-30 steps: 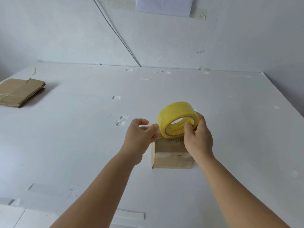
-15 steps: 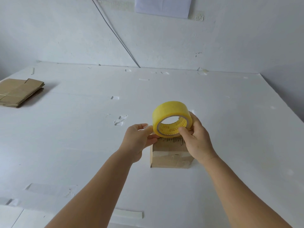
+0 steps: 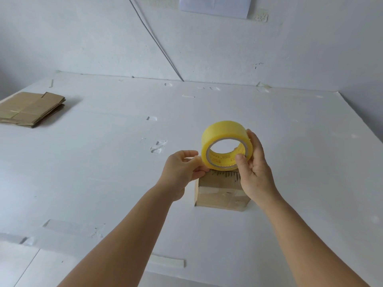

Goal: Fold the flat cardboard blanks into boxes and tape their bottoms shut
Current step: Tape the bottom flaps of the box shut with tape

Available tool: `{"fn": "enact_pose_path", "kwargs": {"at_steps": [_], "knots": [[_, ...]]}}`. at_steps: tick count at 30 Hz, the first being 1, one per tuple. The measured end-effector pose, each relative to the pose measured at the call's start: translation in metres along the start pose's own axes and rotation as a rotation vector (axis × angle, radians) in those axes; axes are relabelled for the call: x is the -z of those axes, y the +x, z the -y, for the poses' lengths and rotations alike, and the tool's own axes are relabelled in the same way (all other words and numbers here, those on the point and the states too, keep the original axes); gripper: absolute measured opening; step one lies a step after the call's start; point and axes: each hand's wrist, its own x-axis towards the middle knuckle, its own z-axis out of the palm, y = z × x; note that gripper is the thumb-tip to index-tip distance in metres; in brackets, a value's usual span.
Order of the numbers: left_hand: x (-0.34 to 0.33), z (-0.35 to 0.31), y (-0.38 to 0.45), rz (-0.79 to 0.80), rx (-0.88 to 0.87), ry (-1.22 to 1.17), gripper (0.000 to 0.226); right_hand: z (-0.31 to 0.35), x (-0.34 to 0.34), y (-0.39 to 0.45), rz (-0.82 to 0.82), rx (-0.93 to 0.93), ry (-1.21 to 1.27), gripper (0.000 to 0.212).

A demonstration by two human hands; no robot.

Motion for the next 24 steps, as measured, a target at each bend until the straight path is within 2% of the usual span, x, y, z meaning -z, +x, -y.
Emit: {"fn": "enact_pose_path", "kwargs": {"at_steps": [7,14,24], "knots": [[0.006,-0.003,0.003,-0.108,-0.075,0.119,0.019,-0.003,-0.002,-0.001,-0.062,-0.028,-0.08,0.053],[0.022,0.001,0.008,-0.228,-0.102,0.313,0.016,-0.005,-0.007,0.0,-0.142,0.022,-0.084,0.053],[0.014,0.013,0.013,-0.165,-0.006,0.373,0.016,-0.002,-0.003,0.0,-0.149,0.034,-0.067,0.05]]}}
